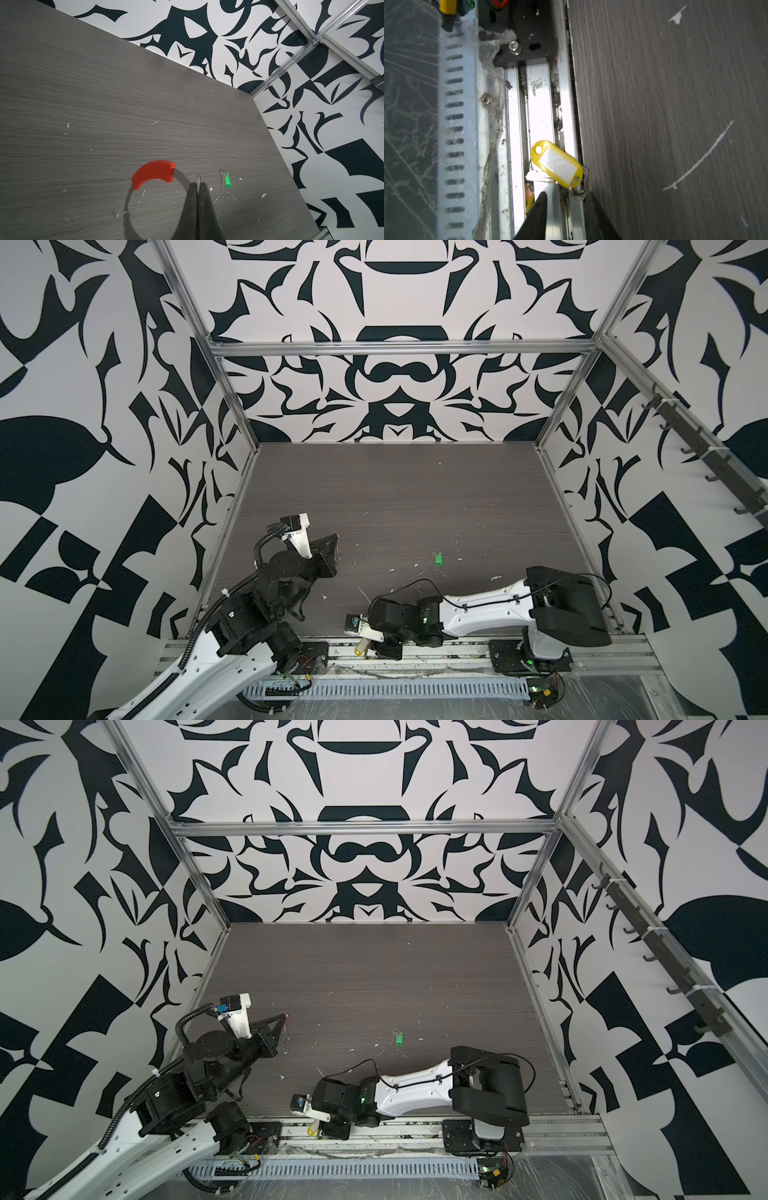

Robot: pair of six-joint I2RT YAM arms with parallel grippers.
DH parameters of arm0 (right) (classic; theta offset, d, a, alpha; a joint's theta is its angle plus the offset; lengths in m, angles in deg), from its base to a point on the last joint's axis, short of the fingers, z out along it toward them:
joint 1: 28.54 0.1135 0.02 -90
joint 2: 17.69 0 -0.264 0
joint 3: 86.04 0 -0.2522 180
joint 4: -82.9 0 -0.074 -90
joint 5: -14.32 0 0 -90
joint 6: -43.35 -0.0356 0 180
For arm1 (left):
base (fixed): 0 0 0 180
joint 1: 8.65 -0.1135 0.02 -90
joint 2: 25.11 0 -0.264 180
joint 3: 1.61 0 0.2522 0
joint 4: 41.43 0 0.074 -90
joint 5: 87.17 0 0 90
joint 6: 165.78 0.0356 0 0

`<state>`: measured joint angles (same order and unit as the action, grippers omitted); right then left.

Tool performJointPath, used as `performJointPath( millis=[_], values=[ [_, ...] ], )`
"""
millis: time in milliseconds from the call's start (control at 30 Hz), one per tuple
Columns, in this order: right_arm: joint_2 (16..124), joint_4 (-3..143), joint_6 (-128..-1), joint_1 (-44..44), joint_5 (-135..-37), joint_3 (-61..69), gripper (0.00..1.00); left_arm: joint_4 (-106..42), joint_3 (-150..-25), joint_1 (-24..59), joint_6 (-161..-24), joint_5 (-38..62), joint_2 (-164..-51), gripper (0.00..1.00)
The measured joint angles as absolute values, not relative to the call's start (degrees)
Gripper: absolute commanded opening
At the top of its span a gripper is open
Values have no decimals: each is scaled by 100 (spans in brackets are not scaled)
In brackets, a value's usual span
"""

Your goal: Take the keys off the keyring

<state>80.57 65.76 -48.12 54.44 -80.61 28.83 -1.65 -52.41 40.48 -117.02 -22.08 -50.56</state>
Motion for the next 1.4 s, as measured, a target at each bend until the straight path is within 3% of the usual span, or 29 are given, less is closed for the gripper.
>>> performJointPath(
  millis=[100, 233, 467, 867, 900, 1000, 1100, 1400],
  values=[
    [8151, 6593, -4788, 5449, -8031, 2883, 34, -165, -5241, 4048, -11700, -2208, -5059, 0],
    [8256, 6644, -4771, 5473, -7919, 2859, 26, -165, -5241, 4048, -11693, -2208, -5059, 0],
    [8276, 6733, -4758, 5481, -7640, 2844, 1, -163, -5243, 4048, -11691, -2208, -5074, 0],
    [7426, 7398, -5070, 5103, -7270, 3451, 0, -161, -5241, 4048, -11693, -2203, -5131, 0],
    [7366, 7417, -5107, 5016, -7279, 3486, 1, -161, -5243, 4048, -11693, -2203, -5148, 0],
    [7345, 7411, -5129, 4802, -7436, 3482, 26, -161, -5241, 4048, -11693, -2206, -5198, 0],
    [7502, 7315, -5083, 4917, -7740, 3425, 40, -134, -5243, 4048, -11693, -2214, -5174, 0],
    [8322, 7085, -4762, 5499, -8092, 2824, 49, 12, -5276, 4048, -11691, -2293, -5050, 0]
  ],
)
